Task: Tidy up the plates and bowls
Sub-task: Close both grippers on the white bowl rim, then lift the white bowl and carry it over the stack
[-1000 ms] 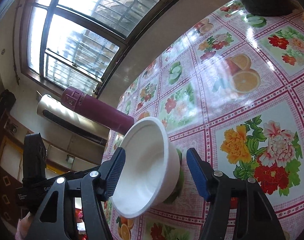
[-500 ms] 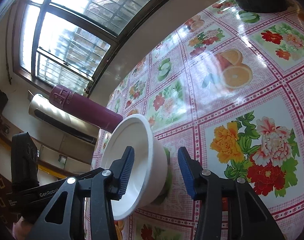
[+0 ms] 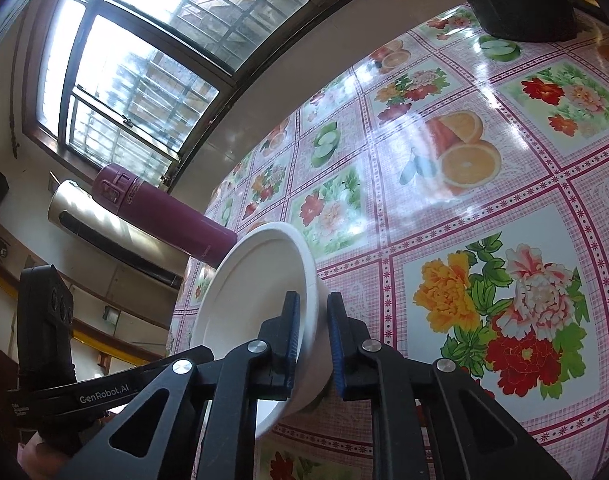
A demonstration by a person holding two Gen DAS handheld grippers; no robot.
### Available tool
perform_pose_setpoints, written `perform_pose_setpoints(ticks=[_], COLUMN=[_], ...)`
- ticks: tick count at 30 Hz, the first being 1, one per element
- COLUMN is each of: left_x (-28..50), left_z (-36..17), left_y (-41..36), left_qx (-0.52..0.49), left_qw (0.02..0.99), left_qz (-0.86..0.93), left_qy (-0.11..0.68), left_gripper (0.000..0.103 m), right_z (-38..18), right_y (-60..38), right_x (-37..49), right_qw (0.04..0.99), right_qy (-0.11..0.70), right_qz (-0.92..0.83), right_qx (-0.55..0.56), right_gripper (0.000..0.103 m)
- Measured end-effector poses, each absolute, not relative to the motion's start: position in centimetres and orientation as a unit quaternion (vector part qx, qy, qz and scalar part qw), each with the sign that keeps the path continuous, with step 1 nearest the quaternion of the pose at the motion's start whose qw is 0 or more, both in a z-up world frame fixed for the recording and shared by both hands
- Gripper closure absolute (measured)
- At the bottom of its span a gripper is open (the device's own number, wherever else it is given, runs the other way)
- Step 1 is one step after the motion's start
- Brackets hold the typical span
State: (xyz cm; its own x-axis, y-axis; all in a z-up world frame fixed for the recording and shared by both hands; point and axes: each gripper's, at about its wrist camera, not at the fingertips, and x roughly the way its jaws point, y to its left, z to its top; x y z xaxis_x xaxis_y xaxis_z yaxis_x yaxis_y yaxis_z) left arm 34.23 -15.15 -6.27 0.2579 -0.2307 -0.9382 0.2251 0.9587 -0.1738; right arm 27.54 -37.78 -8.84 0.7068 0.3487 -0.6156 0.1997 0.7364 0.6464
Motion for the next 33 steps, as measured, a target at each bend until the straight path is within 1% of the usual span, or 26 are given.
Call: perform_pose_setpoints(ticks=[9, 13, 18, 21, 33], left_x=[33.9, 33.4, 32.4, 31.7, 25.5], left_z=[-6.3, -5.7, -4.4, -3.5, 1.7], left_y=[-15.2, -15.1, -14.6, -13.8, -9.8], left_qx=[0.002, 0.004, 0.011, 0.013, 0.018], left_qw=[0.793, 0.797, 0.808, 0.815, 0.844], left_qz=[-0.152, -0.157, -0.164, -0.169, -0.198], left_qy=[0.590, 0.583, 0.565, 0.555, 0.499], left_gripper=[0.085, 0.087, 0.087, 0.091, 0.091], right_z=[-8.7, -8.5, -7.6, -6.5, -2.0], right_y=[-38.0, -38.2, -38.0, -37.6, -34.8], right_x=[27.2, 27.0, 26.4, 25.8, 20.7], right_qw=[0.852, 0.852, 0.853, 0.857, 0.860], right_qy=[0.378, 0.376, 0.369, 0.359, 0.317], right_qz=[0.040, 0.038, 0.043, 0.047, 0.102], right_qx=[0.360, 0.363, 0.366, 0.365, 0.388], right_gripper=[0.089, 0.089, 0.089, 0.089, 0.089])
